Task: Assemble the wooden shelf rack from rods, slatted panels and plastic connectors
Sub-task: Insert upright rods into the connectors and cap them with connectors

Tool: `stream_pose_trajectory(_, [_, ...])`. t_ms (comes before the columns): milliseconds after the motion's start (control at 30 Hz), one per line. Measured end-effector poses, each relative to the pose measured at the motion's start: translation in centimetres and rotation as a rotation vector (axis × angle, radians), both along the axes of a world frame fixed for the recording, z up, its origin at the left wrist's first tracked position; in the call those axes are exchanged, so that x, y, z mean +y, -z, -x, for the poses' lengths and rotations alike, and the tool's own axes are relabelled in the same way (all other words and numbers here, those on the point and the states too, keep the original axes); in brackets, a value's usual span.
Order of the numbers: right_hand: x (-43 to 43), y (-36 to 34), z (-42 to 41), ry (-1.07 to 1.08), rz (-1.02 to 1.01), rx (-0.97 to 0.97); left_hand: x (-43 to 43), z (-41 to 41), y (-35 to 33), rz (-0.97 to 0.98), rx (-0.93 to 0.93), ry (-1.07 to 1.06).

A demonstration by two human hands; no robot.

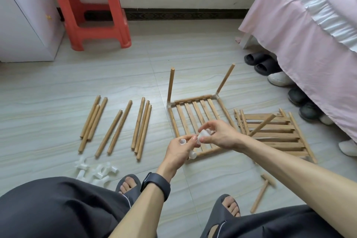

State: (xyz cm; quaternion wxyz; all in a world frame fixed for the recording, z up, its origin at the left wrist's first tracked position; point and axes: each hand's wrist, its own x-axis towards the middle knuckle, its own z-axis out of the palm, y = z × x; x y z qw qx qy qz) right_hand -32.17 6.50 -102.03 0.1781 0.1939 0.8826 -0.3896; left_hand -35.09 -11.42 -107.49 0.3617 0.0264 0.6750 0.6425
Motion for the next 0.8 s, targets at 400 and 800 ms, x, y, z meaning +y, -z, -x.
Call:
stream_pose_trajectory(400, [-0.8,1.4,0.3,0.026,0.06,0.049,0.4,2.9,0.7,-0.048,-0.052,-0.119])
stream_pose_trajectory(800, [-2.1,1.1,-1.5,0.062,-0.055,0.33,0.0,6.9,-3.7,0.297,0.114,0.304])
